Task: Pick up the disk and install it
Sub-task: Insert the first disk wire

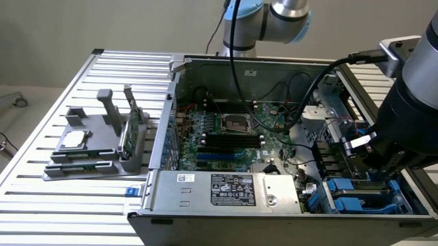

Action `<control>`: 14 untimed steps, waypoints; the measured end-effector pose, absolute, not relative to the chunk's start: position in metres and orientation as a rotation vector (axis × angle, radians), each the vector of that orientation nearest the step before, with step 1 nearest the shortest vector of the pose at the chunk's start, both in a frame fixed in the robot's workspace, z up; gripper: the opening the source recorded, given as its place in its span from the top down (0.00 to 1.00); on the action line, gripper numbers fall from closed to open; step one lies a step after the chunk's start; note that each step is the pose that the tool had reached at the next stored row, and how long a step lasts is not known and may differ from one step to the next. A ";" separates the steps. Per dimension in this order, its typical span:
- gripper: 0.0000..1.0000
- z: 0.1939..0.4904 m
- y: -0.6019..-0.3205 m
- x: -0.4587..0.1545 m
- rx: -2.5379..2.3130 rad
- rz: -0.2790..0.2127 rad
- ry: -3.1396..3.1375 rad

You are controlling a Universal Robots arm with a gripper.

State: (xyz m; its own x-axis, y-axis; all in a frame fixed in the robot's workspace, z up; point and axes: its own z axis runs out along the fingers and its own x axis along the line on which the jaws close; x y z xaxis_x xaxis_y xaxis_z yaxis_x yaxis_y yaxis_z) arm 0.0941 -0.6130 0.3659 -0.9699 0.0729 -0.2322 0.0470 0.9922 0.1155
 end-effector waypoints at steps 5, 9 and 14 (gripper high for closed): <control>0.86 0.365 -0.613 0.094 0.178 0.186 2.889; 0.86 0.363 -0.613 0.094 0.264 0.189 2.879; 0.86 0.362 -0.613 0.094 0.391 0.175 2.860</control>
